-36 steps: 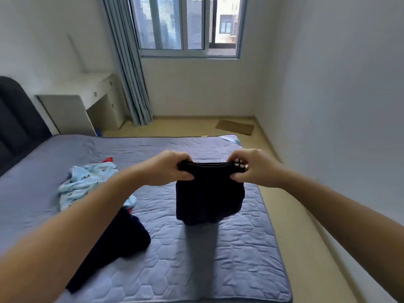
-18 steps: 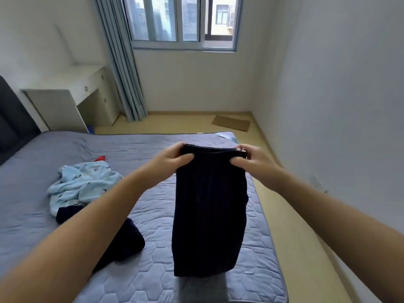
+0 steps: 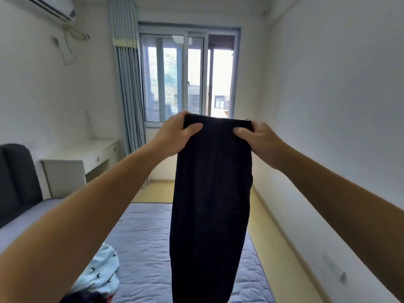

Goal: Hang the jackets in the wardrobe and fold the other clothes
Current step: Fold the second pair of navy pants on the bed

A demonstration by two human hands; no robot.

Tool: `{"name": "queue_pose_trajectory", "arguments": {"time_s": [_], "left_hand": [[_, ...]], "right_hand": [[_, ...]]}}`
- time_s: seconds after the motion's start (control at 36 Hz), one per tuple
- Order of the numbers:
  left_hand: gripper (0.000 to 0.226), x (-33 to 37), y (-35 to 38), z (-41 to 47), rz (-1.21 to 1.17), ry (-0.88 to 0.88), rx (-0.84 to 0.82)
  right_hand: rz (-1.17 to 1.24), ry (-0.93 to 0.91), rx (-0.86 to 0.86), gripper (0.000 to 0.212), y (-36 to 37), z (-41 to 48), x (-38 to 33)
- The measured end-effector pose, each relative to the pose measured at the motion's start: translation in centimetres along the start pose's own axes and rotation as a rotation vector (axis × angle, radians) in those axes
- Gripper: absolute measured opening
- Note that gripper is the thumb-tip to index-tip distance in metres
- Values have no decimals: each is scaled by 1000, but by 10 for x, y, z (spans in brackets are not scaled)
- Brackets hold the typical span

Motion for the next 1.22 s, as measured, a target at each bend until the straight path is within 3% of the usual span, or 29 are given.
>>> {"name": "queue_pose_trajectory", "arguments": {"time_s": [0.22, 0.56, 0.67, 0.81, 0.92, 1.08, 1.22], "left_hand": [[21, 13, -12, 6, 51, -22, -136], [29, 20, -17, 28, -207, -134, -345], [14, -15, 6, 37, 21, -155, -358], [17, -71, 43, 50, 436, -141, -441], [18, -91, 61, 62, 492, -146, -341], [16, -110, 65, 71, 433, -139, -115], [17, -111, 61, 74, 379, -125, -30]], "right_hand": [[-57, -43, -80, 23, -12, 9, -13], [61, 73, -221, 17, -31, 42, -21], [-103, 171, -240, 30, -18, 56, 17], [-430, 140, -180, 24, 15, 77, 74], [-712, 13, -99, 33, 30, 98, 94], [-678, -122, 42, 31, 37, 116, 100], [-657, -203, 143, 30, 34, 116, 95]]}}
Point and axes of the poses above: each hand's wrist, its own z-axis towards the middle knuckle, its own y-axis out of the palm, x = y × z, the point moved 4 cm from there along z, towards the middle knuckle, and after that the axes turned 9 degrees about x, right-handed, at the moved point
